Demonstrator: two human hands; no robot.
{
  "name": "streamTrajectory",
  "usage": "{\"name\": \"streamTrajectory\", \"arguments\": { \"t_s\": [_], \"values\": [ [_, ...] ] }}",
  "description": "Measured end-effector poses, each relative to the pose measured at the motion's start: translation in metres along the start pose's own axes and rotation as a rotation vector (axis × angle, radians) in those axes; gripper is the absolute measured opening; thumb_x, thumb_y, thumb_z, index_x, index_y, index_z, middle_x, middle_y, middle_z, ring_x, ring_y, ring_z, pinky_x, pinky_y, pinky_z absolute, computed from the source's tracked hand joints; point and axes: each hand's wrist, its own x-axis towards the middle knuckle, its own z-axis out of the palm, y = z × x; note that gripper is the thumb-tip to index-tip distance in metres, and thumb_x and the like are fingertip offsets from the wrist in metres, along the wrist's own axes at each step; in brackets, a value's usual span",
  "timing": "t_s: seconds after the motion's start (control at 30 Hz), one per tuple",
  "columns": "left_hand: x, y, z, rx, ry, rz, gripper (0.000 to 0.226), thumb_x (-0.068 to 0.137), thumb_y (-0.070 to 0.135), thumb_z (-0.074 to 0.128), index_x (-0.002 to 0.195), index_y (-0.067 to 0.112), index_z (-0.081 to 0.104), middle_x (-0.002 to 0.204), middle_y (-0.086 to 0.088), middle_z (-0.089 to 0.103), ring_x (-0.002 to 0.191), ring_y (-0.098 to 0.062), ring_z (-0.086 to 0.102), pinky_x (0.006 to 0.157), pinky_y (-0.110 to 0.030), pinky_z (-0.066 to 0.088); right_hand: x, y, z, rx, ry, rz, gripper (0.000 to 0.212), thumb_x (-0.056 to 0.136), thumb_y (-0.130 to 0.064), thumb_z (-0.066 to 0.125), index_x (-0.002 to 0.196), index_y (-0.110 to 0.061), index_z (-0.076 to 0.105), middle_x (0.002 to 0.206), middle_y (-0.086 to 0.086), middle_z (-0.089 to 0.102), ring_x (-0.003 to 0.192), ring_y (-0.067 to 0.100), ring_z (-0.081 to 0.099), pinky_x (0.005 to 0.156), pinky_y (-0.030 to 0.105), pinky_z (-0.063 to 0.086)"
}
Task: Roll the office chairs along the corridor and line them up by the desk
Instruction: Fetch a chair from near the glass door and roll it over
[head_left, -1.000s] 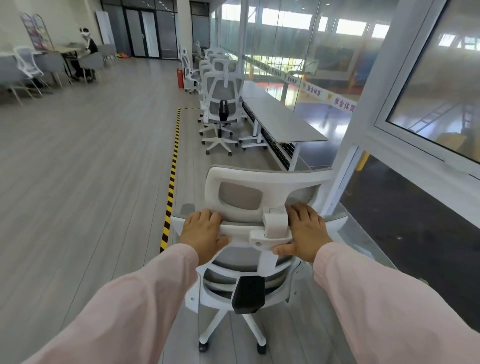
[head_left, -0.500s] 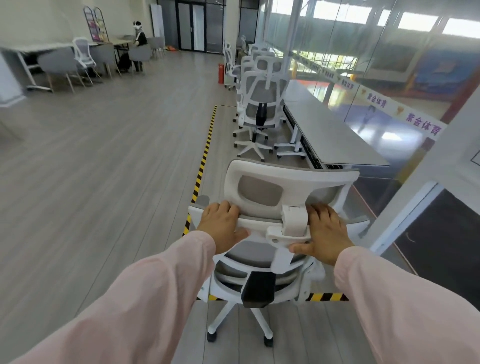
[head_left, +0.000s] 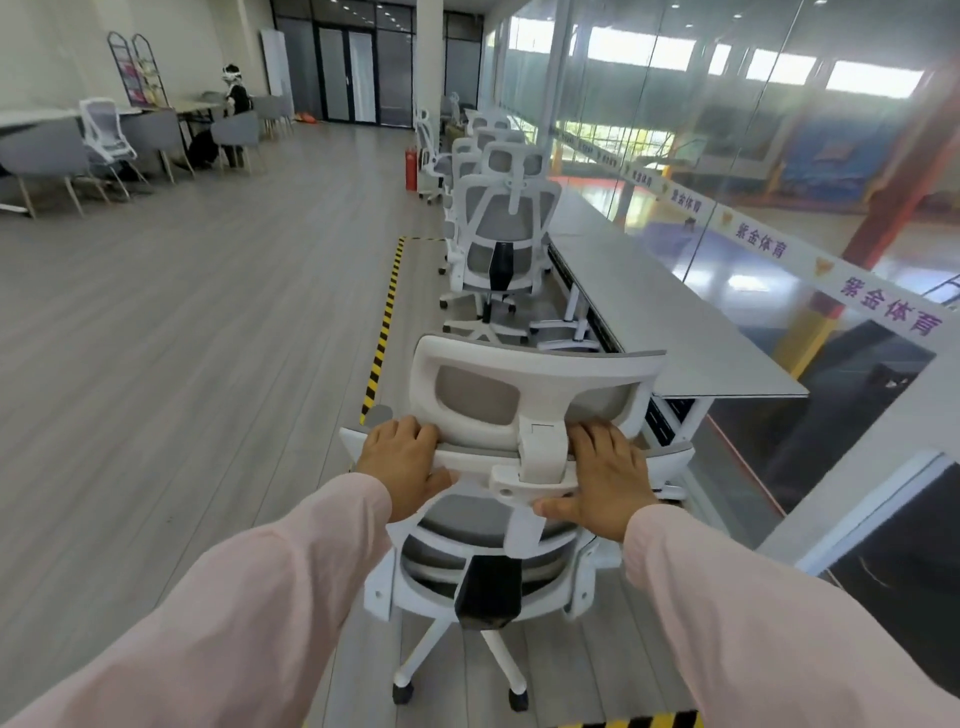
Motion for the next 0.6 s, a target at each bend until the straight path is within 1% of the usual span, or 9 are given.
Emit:
{"name": "streamTrajectory", "arguments": {
  "t_s": [0.13, 0.37, 0.6],
  "values": [
    [0.084, -0.02, 0.002, -0.011, 0.006, -0.001, 0.041, 0.087, 0.051, 0.05, 0.117, 0.022, 0.045, 0.119, -0.002, 0.049, 0.112, -0.024, 0.043, 0.105, -0.04, 0.029, 0.084, 0.017, 0.006, 0.005, 0.017, 0.001, 0.099, 0.063, -0.071, 0.065, 0.14, -0.029, 0.02, 0.142, -0.004, 0.025, 0.138, 0.021, 0.014, 0.116, 0.042, 0.014],
    [0.238, -0.028, 0.014, -0.021, 0.043, -0.015, 0.042, 0.088, 0.051, 0.05, 0.118, 0.022, 0.045, 0.12, -0.003, 0.048, 0.113, -0.024, 0.042, 0.106, -0.04, 0.029, 0.235, 0.074, 0.009, -0.002, 0.033, -0.018, 0.101, 0.064, -0.068, 0.067, 0.142, -0.029, 0.018, 0.147, -0.003, 0.021, 0.14, 0.022, 0.011, 0.116, 0.043, 0.01],
    [0.395, -0.028, 0.018, -0.023, 0.013, -0.058, 0.043, 0.087, 0.052, 0.049, 0.119, 0.023, 0.044, 0.121, -0.002, 0.047, 0.112, -0.023, 0.042, 0.104, -0.037, 0.029, 0.384, 0.133, 0.002, -0.01, -0.022, -0.041, 0.099, 0.068, -0.069, 0.064, 0.143, -0.027, 0.015, 0.15, -0.002, 0.016, 0.142, 0.023, 0.006, 0.117, 0.042, 0.008]
  ]
}}
